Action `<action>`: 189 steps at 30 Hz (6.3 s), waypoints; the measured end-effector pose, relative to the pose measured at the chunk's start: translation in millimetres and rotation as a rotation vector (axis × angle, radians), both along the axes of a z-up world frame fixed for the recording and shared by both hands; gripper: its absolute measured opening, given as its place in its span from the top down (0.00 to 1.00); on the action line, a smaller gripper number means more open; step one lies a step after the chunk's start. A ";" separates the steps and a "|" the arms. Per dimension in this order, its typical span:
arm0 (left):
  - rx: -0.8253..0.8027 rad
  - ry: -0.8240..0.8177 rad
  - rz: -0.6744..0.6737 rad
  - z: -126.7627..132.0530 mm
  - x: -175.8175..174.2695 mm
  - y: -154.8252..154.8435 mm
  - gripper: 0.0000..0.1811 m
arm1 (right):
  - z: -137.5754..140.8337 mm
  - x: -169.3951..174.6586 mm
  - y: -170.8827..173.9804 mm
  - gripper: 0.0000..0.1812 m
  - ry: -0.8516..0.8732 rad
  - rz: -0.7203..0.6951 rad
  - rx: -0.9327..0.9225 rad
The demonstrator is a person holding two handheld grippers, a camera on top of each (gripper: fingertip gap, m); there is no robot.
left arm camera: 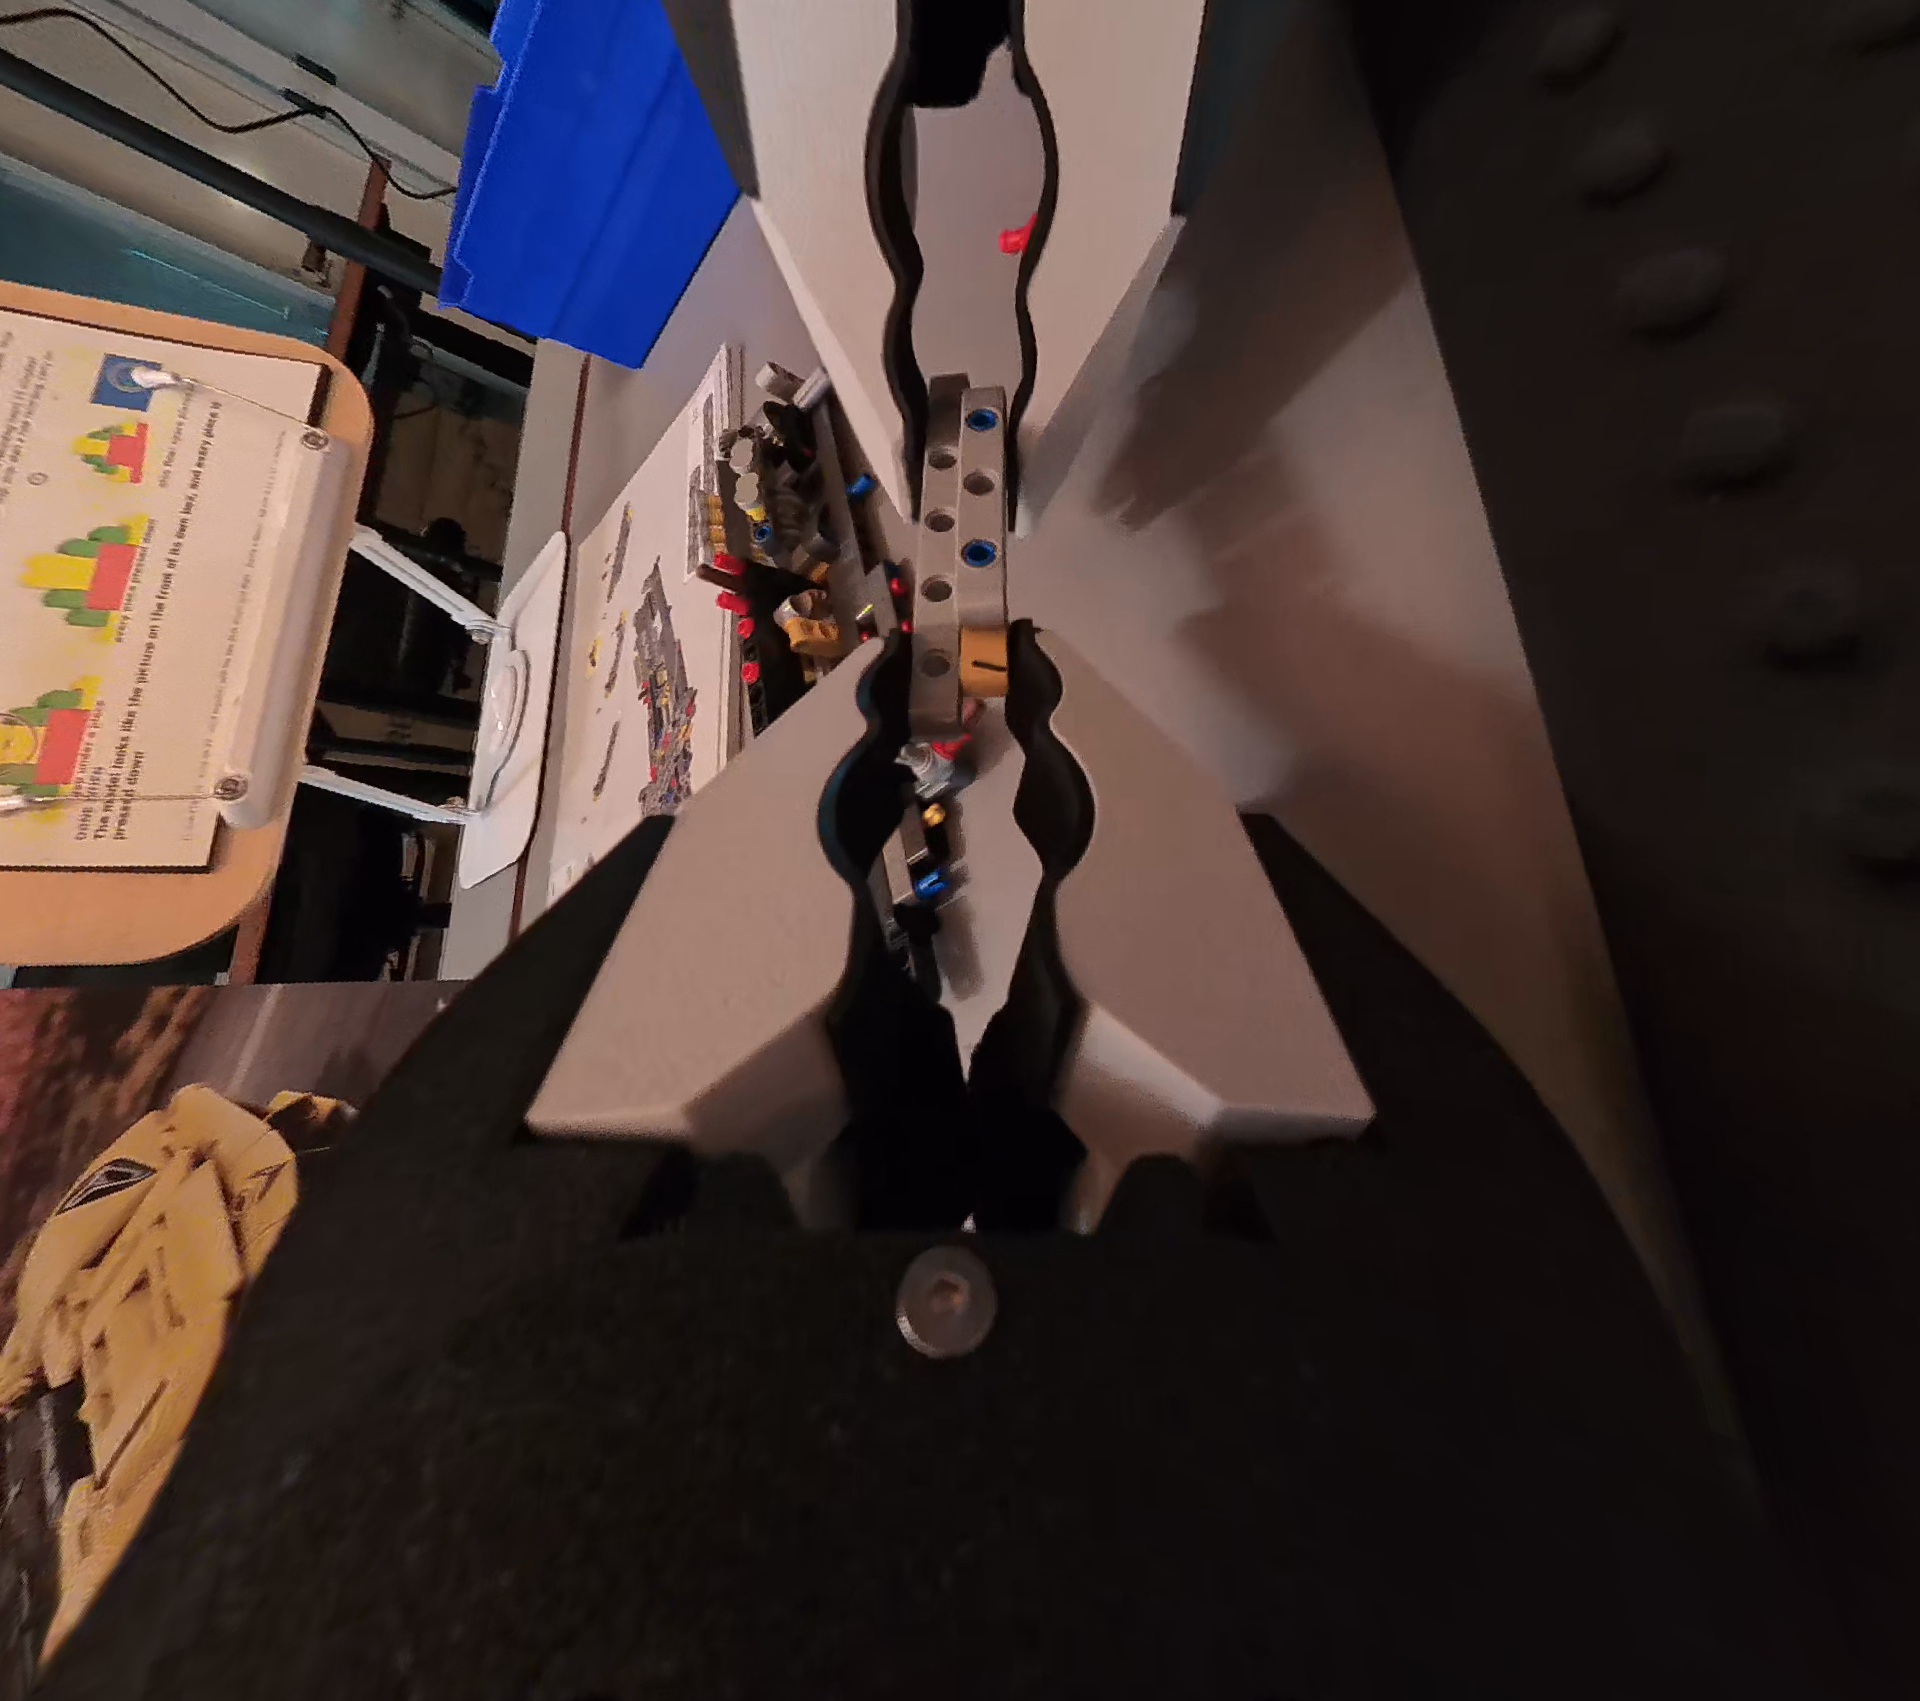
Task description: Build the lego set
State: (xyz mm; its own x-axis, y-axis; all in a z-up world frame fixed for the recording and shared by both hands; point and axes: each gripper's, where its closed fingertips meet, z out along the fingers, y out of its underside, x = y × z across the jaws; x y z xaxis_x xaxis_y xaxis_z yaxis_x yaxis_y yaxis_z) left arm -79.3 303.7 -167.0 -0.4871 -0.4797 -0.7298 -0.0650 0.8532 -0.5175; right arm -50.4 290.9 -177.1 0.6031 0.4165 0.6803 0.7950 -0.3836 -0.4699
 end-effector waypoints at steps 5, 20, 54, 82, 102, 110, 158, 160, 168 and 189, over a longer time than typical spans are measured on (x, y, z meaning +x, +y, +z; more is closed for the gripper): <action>-0.002 -0.001 -0.008 0.9 -0.6 0.0 0.92 | 0.2 -0.5 -1.1 0.91 -0.045 0.011 -0.009; -0.972 0.165 0.204 50.6 17.3 32.4 0.84 | 19.7 25.0 13.4 0.91 0.455 -0.187 0.095; -1.013 0.294 0.192 38.1 10.6 34.0 0.90 | 24.2 28.5 19.0 0.91 0.150 -0.230 0.201; -1.055 0.432 0.112 31.2 -3.0 27.1 0.95 | 23.2 14.1 15.3 0.91 -0.199 -0.117 0.258; -0.924 0.534 0.050 11.1 -17.4 13.1 0.96 | 7.6 11.0 15.1 0.91 -0.247 -0.099 0.190; -0.807 0.551 0.034 -2.4 -23.0 7.3 0.92 | -0.5 11.2 12.2 0.91 -0.315 -0.062 0.170; -1.622 0.166 -0.317 128.4 -14.5 13.7 0.92 | 107.7 -18.7 -6.1 0.85 0.903 -0.130 0.324; -1.749 0.210 -0.427 139.8 -24.3 18.7 0.92 | 111.0 -11.4 -29.8 0.84 1.071 -0.065 0.208; -1.641 0.286 -0.408 129.2 -24.7 0.4 0.92 | 48.0 108.3 -118.6 0.77 1.011 -0.434 -0.069; -1.573 0.286 -0.278 113.7 -11.4 4.5 0.92 | -6.9 154.0 -168.8 0.87 0.833 -0.779 -0.113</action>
State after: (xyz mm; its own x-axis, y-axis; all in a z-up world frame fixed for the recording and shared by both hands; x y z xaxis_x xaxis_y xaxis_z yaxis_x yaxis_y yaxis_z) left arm -90.6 308.2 -53.3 -0.7080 -0.5034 0.4953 -0.2495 -0.4777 -0.8423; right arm 103.6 122.1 -184.1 0.9697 -0.2343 -0.0691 -0.2191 -0.7091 -0.6702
